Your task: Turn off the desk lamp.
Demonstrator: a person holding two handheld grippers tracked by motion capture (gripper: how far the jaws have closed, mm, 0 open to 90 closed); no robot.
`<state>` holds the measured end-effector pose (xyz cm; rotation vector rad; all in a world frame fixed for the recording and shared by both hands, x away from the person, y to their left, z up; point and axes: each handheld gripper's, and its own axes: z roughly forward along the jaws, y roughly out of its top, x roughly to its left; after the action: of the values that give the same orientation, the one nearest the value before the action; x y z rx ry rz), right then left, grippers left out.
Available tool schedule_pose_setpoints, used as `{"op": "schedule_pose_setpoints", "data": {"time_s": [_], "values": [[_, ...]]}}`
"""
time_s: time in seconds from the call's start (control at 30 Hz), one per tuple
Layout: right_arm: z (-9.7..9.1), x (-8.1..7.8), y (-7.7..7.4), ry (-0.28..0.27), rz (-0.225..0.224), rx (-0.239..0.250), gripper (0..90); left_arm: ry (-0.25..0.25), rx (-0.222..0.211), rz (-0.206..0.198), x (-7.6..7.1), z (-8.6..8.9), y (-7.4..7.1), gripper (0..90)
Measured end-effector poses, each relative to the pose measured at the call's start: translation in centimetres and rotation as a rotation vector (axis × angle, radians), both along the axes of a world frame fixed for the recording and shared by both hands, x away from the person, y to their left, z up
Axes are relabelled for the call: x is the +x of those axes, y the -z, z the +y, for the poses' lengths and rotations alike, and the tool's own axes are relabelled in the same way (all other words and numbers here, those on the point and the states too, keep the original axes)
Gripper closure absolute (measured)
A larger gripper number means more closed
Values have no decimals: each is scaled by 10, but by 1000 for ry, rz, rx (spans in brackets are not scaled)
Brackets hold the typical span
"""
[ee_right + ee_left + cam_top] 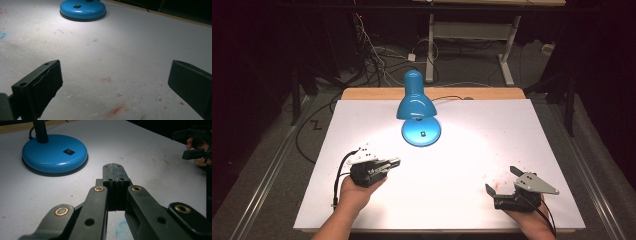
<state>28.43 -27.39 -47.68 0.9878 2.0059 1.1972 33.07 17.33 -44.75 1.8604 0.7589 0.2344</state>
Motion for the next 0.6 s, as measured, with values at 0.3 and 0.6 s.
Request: {"op": "schedule_pose_setpoints", "data": {"time_s": [0.3,0.6], "values": [[-3,-2,-3,0,-20,3,6,-9,32,-2,20,-5,-6,878],[-5,-1,-4,2,-24,8,6,-13,31,23,45,-10,-1,878]]}}
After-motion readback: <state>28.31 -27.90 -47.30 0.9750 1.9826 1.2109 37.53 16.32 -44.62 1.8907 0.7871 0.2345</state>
